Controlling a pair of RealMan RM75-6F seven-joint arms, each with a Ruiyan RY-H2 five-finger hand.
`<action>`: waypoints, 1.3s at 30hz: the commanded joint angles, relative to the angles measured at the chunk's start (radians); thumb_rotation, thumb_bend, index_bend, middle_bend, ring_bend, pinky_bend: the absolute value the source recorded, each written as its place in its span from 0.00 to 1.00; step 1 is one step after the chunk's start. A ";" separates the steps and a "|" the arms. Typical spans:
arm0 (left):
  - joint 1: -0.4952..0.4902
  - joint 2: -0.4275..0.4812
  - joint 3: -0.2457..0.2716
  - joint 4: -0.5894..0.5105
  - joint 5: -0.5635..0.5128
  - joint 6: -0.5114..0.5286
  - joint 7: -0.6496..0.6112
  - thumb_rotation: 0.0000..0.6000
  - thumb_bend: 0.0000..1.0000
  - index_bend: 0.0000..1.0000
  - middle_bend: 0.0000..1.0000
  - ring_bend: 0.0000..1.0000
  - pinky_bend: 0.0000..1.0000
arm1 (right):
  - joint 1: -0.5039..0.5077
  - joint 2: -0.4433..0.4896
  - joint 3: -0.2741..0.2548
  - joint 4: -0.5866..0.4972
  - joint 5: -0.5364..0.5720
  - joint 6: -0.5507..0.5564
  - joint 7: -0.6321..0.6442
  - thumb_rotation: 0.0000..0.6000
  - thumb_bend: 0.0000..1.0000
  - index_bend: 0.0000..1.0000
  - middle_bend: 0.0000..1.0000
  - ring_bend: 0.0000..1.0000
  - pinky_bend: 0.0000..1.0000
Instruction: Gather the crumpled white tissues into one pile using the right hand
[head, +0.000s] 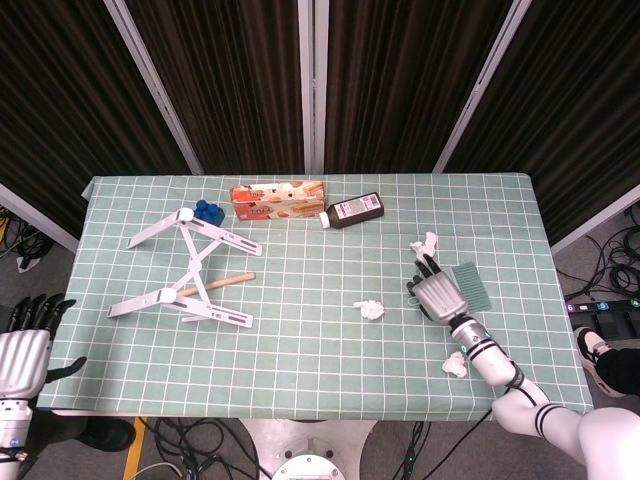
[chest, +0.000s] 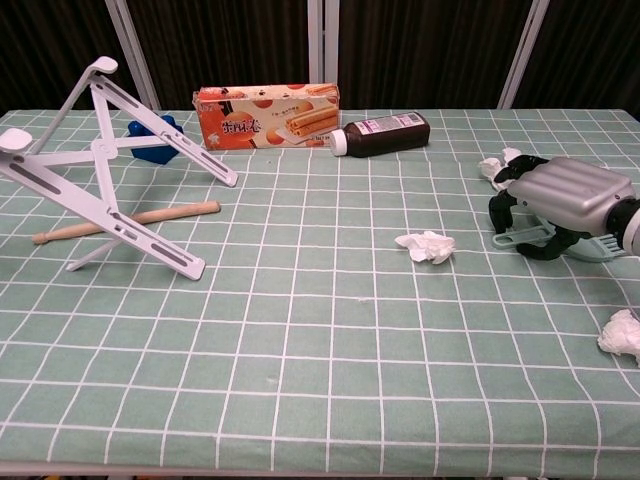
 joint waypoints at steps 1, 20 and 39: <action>0.000 0.001 0.001 0.001 -0.001 -0.002 -0.003 1.00 0.00 0.17 0.11 0.07 0.07 | 0.000 0.002 -0.002 0.001 -0.001 0.006 0.008 1.00 0.33 0.53 0.45 0.15 0.09; -0.005 0.021 -0.004 -0.029 0.003 0.000 0.024 1.00 0.00 0.17 0.11 0.07 0.10 | 0.103 0.175 0.146 -0.008 0.045 0.043 0.364 1.00 0.37 0.64 0.55 0.31 0.31; -0.010 0.064 -0.009 -0.113 -0.025 -0.016 0.090 1.00 0.00 0.17 0.11 0.07 0.10 | 0.290 -0.075 -0.005 0.384 -0.124 -0.007 1.189 1.00 0.41 0.70 0.61 0.38 0.43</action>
